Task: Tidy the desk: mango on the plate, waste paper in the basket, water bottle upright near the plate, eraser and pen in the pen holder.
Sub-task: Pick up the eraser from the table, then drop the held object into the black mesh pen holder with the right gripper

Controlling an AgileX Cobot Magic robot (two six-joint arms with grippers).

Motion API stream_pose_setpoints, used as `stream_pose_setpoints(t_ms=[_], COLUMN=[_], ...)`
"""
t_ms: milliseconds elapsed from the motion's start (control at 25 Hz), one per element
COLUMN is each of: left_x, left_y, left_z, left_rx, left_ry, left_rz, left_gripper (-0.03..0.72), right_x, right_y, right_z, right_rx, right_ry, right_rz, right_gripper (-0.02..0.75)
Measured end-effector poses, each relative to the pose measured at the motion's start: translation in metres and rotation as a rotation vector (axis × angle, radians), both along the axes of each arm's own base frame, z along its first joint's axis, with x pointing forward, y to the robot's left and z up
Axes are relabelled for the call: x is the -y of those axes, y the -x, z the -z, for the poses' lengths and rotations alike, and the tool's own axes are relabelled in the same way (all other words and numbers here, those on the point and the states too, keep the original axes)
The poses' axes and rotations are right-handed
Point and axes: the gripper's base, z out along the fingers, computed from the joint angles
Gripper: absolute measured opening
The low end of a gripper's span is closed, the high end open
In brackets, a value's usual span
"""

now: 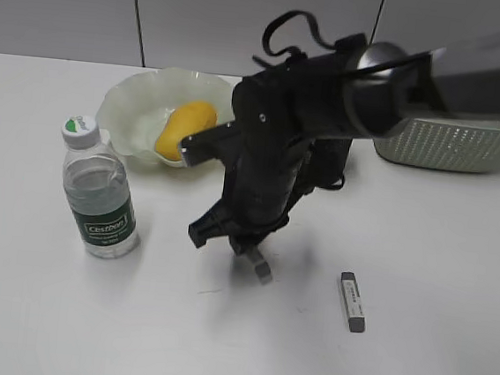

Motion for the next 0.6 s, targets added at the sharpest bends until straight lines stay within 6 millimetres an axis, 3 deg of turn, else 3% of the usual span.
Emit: stream_pose_setpoints(t_ms=[80,160,320,440,600], left_x=[0.000,0.000,0.000,0.000,0.000], left_y=[0.000,0.000,0.000,0.000,0.000], left_z=[0.000,0.000,0.000,0.000,0.000], left_rx=[0.000,0.000,0.000,0.000,0.000], left_ry=[0.000,0.000,0.000,0.000,0.000], left_rz=[0.000,0.000,0.000,0.000,0.000], left_gripper=[0.559,0.559,0.559,0.559,0.559], right_x=[0.004,0.012,0.051,0.086,0.121], right_y=[-0.006,-0.014,-0.033,-0.055,-0.088], right_z=[-0.025,-0.064,-0.133,-0.148,-0.133], right_rx=[0.104,0.273,0.639,0.807,0.892], right_ry=[-0.047,-0.150,-0.415,-0.521,-0.581], right_rz=[0.009,0.027,0.062,0.103,0.197], right_gripper=[0.168,0.168,0.168,0.168,0.168])
